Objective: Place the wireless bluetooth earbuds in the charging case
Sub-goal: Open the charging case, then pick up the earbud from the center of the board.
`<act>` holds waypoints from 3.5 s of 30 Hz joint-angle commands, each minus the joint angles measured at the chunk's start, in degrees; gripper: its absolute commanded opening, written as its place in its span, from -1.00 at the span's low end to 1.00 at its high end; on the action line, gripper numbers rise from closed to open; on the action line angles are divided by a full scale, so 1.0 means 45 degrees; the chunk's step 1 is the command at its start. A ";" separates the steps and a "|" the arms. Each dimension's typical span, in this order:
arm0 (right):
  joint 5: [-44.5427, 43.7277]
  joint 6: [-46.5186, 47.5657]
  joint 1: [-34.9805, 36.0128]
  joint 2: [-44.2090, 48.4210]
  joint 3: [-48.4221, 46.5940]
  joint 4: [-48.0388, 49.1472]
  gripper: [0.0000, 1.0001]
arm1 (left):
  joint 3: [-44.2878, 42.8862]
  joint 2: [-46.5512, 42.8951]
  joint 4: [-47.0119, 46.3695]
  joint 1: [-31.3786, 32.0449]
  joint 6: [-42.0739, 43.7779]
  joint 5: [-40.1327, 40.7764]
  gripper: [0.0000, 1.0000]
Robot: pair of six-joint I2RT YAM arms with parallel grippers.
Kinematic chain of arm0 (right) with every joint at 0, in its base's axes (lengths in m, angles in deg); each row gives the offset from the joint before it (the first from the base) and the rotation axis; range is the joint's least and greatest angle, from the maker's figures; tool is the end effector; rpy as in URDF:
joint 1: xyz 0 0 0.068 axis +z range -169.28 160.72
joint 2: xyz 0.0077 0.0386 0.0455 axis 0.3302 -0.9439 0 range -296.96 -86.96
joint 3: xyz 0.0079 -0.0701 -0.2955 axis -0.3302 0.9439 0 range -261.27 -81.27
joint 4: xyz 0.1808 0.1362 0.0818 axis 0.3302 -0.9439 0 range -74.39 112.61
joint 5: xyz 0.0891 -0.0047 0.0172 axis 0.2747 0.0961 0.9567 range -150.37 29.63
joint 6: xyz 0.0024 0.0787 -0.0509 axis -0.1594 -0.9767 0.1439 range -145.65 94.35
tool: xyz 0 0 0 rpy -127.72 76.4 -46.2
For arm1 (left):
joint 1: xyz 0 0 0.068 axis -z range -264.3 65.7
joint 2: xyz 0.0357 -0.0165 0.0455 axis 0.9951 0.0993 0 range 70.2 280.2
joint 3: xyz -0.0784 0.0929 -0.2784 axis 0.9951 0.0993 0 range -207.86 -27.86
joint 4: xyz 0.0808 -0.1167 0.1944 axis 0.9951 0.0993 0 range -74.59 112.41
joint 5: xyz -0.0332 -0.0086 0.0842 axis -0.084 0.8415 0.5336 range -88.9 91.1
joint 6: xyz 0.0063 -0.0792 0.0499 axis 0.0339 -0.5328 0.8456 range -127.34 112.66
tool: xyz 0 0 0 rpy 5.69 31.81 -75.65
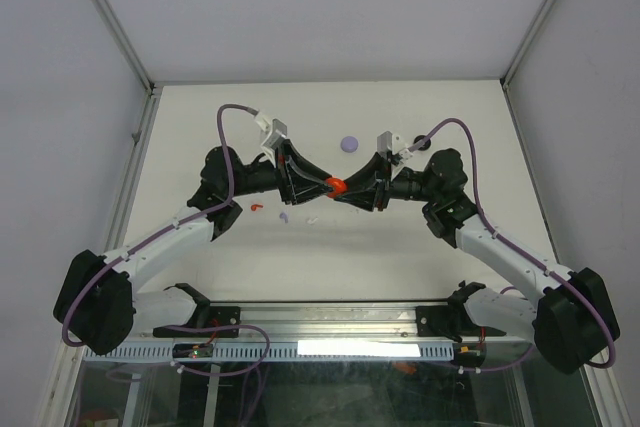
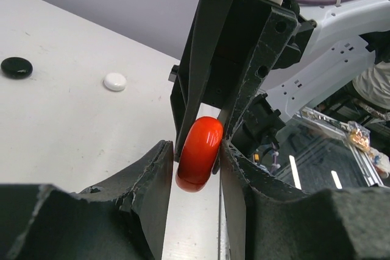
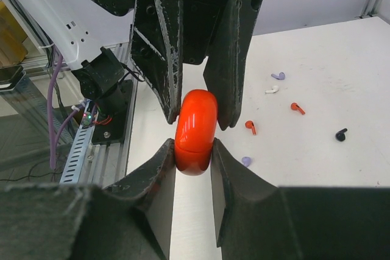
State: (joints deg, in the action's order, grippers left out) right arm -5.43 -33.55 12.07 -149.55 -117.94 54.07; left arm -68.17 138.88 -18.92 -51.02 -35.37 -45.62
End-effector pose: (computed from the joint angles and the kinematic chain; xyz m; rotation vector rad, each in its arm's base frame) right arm 0.1623 0.1801 0.3447 -1.0949 1.2363 1.2321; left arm 0.1904 -0.1986 0.3498 0.7966 1.4835 -1.4234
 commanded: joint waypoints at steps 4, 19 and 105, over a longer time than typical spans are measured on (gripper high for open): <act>0.0195 -0.0118 0.0162 0.0211 0.0069 0.0245 -1.00 | -0.0571 -0.0225 0.0040 -0.0087 -0.0590 0.1073 -0.25; 0.0195 -0.0118 0.0356 0.0527 0.0257 0.0078 -1.00 | -0.0421 -0.0091 0.0266 -0.0232 -0.1573 0.1993 -0.15; -0.3197 0.2674 0.0371 0.1806 0.2600 0.0258 -1.00 | -0.3389 0.3475 1.4720 -0.1475 0.1149 1.2794 0.45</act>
State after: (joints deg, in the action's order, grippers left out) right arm -20.03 -21.29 13.47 -142.99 -105.74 53.46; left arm -78.86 154.49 43.48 -56.68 -35.35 9.61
